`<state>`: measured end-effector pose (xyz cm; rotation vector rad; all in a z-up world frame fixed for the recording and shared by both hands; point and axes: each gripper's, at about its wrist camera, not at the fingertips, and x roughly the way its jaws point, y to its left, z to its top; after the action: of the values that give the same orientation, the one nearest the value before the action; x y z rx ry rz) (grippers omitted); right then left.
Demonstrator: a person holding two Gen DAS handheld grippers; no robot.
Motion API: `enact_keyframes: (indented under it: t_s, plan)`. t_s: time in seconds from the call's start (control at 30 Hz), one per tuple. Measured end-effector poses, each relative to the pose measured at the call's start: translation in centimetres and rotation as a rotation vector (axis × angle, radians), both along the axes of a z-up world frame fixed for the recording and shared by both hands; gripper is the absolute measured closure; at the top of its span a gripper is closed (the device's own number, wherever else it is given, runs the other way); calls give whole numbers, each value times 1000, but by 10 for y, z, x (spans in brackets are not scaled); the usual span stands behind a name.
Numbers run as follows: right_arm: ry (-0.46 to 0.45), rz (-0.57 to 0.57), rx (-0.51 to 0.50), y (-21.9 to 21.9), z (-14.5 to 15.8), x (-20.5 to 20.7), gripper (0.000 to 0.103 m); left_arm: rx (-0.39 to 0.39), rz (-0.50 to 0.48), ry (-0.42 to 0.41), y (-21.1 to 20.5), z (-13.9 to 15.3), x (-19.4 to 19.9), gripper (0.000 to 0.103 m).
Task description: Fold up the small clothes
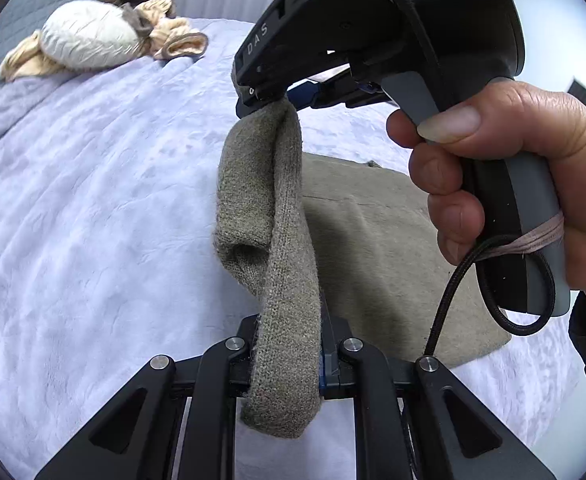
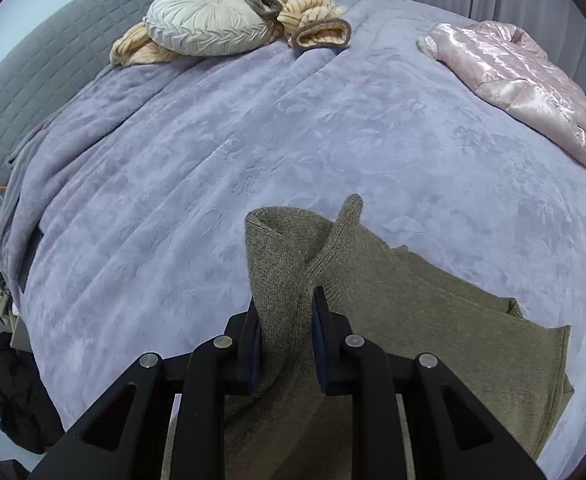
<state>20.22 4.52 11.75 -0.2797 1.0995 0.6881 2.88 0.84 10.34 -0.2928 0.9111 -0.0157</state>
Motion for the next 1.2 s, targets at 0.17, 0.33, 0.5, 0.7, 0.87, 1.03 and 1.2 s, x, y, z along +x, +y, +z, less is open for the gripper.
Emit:
enact_keyframes:
  t_s: [0.17,0.33,0.5,0.7,0.87,1.03,1.2]
  plan:
    - [-16,-3,66,-46,16,4,80,79,-22,31,-39,13,13,86]
    - [-20,-15,126,-91,25,13,80,149,-38,63,-82,18,28,86]
    - [-32,-20,185,-135,28,17,80,248,-61,92,-126,15,39,86]
    - [-31,-60,258,-191,24,25,80,380,-81,109,-171,8,57,86]
    - [-26,-78,312,-232,17,32,80,461,-98,117,-208,4,48,86]
    - [-38,-85,355,-261,13,36,80,503,-116,128,-234,2,51,86]
    - [-37,-102,368,-287,7,40,80,521,-149,138,-251,-1,53,86]
